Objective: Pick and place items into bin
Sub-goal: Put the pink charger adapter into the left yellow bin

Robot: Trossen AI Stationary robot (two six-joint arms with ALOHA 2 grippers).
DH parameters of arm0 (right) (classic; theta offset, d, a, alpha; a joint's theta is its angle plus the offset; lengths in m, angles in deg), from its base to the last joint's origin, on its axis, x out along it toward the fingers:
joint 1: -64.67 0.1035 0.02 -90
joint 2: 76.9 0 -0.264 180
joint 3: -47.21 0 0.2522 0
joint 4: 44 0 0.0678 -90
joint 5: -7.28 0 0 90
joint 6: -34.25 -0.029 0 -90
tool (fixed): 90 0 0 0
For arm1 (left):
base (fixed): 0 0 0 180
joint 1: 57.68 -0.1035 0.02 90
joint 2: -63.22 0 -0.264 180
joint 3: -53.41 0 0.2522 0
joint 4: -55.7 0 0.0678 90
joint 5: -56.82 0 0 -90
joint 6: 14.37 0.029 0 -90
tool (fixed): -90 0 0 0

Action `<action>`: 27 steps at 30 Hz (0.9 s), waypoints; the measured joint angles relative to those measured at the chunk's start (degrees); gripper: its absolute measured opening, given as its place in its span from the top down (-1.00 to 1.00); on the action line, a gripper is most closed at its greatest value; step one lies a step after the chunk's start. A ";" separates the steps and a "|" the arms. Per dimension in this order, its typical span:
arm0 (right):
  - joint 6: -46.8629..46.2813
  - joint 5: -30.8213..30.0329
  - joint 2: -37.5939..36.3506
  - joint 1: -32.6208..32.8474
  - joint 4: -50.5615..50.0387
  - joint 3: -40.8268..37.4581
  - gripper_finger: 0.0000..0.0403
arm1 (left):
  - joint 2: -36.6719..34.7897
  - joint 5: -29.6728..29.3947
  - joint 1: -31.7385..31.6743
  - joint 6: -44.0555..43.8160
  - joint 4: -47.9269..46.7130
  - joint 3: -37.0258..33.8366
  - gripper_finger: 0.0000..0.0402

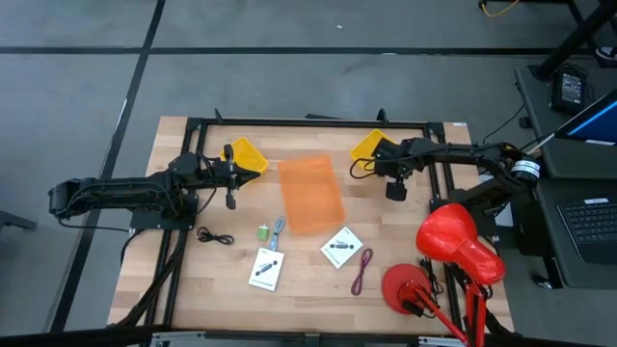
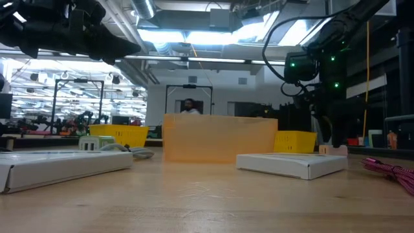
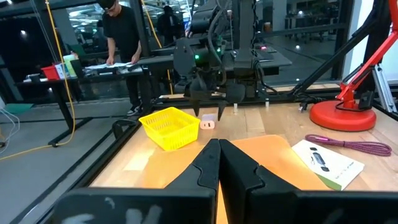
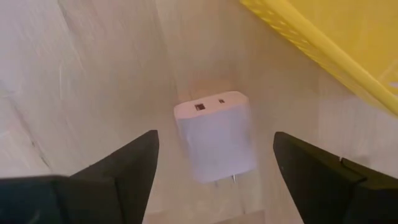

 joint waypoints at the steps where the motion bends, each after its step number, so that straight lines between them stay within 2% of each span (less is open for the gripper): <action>1: 0.03 0.00 0.04 0.00 0.00 0.00 -0.48 | 0.00 0.00 0.00 0.02 0.00 0.00 0.99; 16: 1.34 -0.79 9.03 0.02 0.83 0.27 -0.46 | 0.00 -0.02 0.00 0.11 0.00 0.00 0.99; 21: 0.89 -0.35 8.68 0.07 0.54 0.84 -0.28 | 0.00 -0.02 0.00 0.15 0.04 0.00 0.99; 27: -0.60 0.07 8.68 0.01 0.98 1.54 0.09 | 0.00 -0.22 -0.04 0.15 0.04 0.00 0.99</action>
